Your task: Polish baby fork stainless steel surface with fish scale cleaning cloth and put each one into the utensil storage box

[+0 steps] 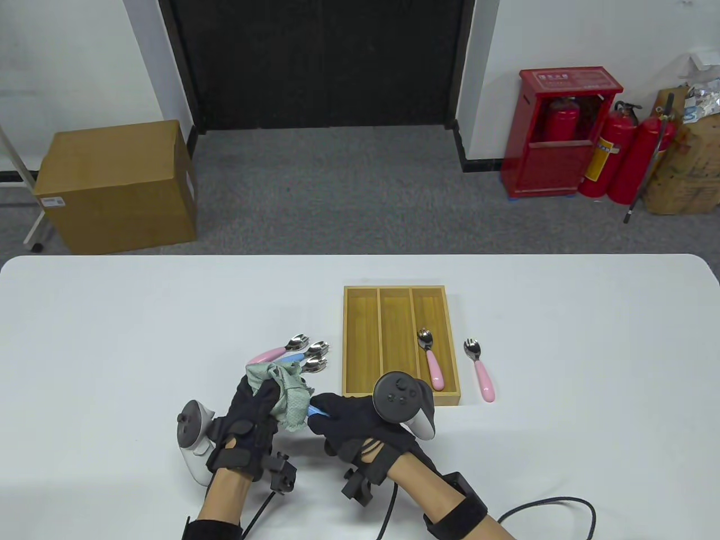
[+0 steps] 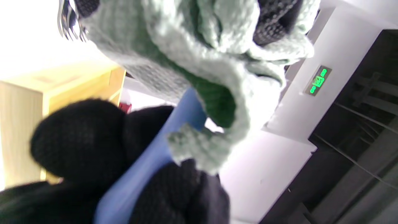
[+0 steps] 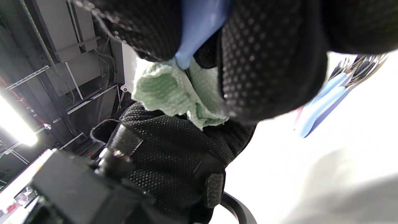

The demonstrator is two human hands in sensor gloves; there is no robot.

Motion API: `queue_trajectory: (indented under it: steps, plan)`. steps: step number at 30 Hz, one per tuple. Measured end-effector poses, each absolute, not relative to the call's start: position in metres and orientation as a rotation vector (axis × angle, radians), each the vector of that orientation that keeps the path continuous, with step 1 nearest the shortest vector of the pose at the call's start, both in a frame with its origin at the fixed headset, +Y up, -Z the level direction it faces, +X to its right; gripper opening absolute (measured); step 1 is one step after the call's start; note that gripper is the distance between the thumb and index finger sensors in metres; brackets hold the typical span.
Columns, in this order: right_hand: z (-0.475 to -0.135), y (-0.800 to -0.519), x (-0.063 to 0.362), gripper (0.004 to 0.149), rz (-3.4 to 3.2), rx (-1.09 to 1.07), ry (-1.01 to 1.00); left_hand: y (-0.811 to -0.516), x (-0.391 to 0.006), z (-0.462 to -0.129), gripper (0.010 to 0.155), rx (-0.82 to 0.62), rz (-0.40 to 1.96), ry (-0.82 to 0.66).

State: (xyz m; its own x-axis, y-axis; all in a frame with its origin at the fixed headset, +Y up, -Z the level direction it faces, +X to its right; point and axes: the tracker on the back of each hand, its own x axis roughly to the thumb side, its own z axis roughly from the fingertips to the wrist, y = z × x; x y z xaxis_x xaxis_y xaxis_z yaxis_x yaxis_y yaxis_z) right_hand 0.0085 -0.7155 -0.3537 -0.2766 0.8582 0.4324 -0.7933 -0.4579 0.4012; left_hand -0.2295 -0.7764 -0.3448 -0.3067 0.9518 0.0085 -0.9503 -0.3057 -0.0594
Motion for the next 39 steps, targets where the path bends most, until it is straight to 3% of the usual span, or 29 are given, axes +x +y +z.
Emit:
queue_trajectory:
  steps: [15,24,34,39]
  plan:
    - [-0.354,-0.726,0.008,0.048,1.935,0.739,0.176,-0.778,-0.213,-0.348,0.063,-0.163,1.828,-0.166]
    - [-0.353,-0.724,0.005,0.048,1.935,0.753,0.173,-0.770,-0.223,-0.347,0.047,-0.057,1.764,-0.131]
    - [-0.356,-0.723,0.008,0.050,1.952,0.734,0.175,-0.773,-0.246,-0.346,0.044,0.107,1.601,0.050]
    - [-0.364,-0.723,0.023,0.049,1.999,0.705,0.184,-0.778,-0.269,-0.343,0.044,0.216,1.537,0.214]
